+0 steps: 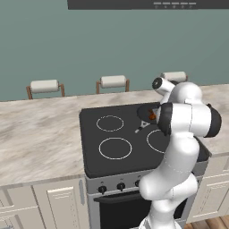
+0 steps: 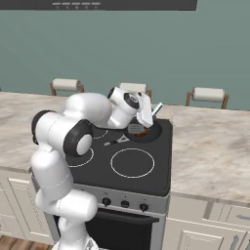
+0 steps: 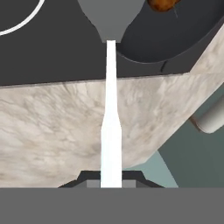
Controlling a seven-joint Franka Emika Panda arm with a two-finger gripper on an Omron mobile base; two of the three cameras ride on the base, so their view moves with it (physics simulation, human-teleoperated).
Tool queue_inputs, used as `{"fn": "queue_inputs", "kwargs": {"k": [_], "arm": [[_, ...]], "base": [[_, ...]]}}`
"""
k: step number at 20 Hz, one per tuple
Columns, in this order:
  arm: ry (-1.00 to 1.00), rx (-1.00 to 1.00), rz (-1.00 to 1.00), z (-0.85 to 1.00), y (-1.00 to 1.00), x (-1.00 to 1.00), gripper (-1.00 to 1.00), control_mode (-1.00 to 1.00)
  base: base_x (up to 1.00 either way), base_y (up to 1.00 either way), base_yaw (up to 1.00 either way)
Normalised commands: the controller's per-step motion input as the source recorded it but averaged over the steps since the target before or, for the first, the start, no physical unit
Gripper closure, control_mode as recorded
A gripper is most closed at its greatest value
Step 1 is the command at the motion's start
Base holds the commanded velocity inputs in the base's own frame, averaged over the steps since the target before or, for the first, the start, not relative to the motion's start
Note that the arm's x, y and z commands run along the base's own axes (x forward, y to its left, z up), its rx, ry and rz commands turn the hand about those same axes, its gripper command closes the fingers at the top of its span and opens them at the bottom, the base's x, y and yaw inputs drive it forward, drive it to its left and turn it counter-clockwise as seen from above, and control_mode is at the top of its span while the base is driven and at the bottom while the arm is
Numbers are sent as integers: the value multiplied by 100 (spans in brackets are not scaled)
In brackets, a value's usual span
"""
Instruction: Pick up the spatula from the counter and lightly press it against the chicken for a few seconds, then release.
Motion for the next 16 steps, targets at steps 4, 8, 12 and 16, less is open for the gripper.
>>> {"fn": "queue_inputs", "kwargs": {"k": [4, 8, 12, 16], "arm": [[0, 0, 0, -3, -2, 21, 100, -100], [0, 0, 0, -3, -3, 23, 100, -100], [1, 0, 0, -10, -5, 12, 100, -100], [1, 0, 0, -13, -3, 3, 100, -100]], "base": [[0, 0, 0], [0, 0, 0], [0, 0, 0], [0, 0, 0]]}}
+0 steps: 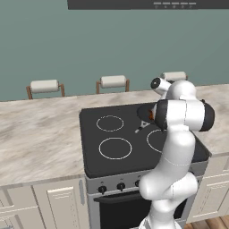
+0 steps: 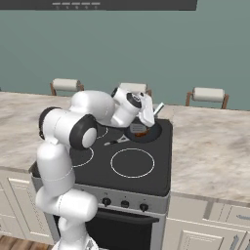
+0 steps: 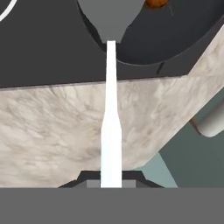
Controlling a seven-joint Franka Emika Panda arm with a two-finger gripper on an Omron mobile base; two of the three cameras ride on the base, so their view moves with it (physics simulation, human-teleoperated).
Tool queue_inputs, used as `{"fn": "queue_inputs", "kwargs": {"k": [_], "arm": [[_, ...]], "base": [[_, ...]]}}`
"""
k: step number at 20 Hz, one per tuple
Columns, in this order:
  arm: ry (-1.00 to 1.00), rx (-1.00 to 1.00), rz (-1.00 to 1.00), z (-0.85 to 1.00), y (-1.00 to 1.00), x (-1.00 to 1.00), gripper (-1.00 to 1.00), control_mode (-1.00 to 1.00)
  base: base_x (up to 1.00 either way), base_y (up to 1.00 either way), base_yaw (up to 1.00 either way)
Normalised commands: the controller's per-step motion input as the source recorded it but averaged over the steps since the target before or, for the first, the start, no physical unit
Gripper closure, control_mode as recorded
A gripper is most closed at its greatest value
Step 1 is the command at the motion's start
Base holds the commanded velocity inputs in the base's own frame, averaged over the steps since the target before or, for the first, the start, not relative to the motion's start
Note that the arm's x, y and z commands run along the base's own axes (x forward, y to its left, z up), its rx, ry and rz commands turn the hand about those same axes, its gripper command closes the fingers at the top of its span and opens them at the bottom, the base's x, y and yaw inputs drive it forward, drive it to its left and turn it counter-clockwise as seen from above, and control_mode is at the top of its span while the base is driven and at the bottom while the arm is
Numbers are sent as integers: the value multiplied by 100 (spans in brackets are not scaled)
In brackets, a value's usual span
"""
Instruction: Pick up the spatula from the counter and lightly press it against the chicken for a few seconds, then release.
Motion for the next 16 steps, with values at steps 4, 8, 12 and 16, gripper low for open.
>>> {"fn": "queue_inputs", "kwargs": {"k": [4, 8, 12, 16], "arm": [[1, 0, 0, -13, 0, 6, 100, -100], [0, 0, 0, -8, 0, 11, 100, -100], [0, 0, 0, -4, -4, 14, 100, -100], [0, 0, 0, -3, -7, 17, 100, -100]], "base": [[0, 0, 0], [0, 0, 0], [0, 0, 0], [0, 0, 0]]}}
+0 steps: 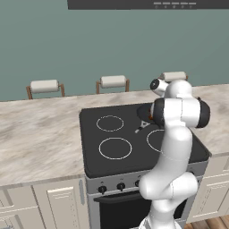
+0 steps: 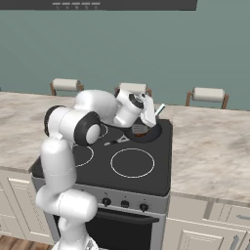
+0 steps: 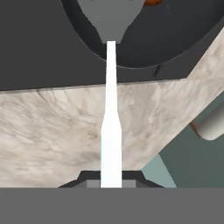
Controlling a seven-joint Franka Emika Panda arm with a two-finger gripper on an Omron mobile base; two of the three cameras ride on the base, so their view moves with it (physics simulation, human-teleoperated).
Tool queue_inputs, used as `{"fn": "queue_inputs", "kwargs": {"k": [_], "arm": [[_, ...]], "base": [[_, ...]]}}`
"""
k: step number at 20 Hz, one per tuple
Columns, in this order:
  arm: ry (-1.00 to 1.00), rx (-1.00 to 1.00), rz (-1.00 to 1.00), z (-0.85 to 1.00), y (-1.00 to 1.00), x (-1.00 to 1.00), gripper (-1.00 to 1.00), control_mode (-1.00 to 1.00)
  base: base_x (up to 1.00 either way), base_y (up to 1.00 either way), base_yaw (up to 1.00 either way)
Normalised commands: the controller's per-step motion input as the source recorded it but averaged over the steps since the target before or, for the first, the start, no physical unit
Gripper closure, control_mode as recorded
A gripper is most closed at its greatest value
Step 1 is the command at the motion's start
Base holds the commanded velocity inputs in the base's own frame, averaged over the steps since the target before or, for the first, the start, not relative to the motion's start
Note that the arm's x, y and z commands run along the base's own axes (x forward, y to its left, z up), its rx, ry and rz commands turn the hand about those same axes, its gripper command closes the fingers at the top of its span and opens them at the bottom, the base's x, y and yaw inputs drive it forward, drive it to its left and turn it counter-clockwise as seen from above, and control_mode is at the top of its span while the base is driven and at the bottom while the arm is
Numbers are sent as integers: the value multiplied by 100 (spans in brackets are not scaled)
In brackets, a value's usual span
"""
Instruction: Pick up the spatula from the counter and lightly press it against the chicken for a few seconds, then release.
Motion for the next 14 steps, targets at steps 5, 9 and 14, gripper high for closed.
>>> {"fn": "queue_inputs", "kwargs": {"k": [5, 9, 14], "arm": [[1, 0, 0, -9, -4, 19, 100, -100], [2, 0, 0, -12, -2, 18, 100, -100], [2, 0, 0, -9, -2, 19, 100, -100]], "base": [[0, 0, 0], [0, 0, 0], [0, 0, 0]]}}
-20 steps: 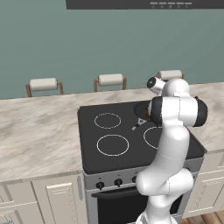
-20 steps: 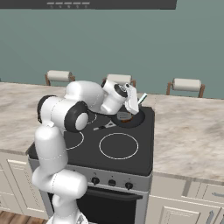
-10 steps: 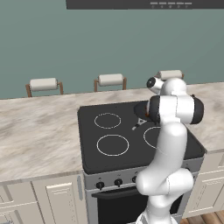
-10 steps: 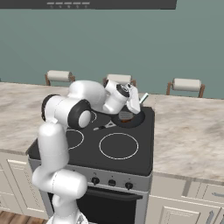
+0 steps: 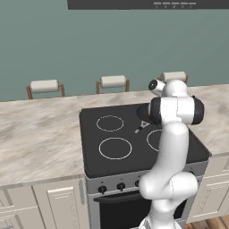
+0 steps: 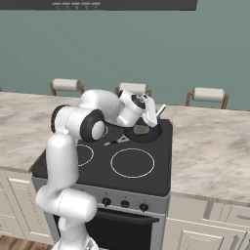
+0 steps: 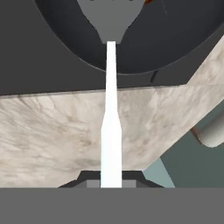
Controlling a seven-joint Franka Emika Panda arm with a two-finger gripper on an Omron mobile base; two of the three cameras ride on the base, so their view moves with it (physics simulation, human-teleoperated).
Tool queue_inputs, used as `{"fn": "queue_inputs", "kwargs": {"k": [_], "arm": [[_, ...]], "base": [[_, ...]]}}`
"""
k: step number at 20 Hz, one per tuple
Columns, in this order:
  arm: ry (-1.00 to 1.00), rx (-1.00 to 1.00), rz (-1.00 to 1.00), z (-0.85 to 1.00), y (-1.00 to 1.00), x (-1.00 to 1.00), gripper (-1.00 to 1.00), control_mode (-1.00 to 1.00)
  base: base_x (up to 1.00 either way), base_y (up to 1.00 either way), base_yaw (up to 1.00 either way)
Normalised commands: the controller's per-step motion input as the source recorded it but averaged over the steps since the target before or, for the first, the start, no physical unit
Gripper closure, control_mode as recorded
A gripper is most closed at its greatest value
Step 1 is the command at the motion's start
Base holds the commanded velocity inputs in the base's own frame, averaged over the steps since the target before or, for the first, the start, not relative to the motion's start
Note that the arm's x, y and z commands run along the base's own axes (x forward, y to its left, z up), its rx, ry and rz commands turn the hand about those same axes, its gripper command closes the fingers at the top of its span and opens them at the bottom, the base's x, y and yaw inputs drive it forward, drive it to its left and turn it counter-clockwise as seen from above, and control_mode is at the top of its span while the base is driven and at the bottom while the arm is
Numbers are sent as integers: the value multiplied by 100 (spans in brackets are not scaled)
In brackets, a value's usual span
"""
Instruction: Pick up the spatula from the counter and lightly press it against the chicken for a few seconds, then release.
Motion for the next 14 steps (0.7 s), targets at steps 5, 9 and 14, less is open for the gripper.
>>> {"fn": "queue_inputs", "kwargs": {"k": [5, 9, 14], "arm": [[1, 0, 0, -7, -3, 19, 100, -100], [1, 0, 0, -8, -3, 21, 100, -100], [2, 0, 0, -14, -1, 17, 100, -100]], "base": [[0, 0, 0], [0, 0, 0], [0, 0, 0]]}}
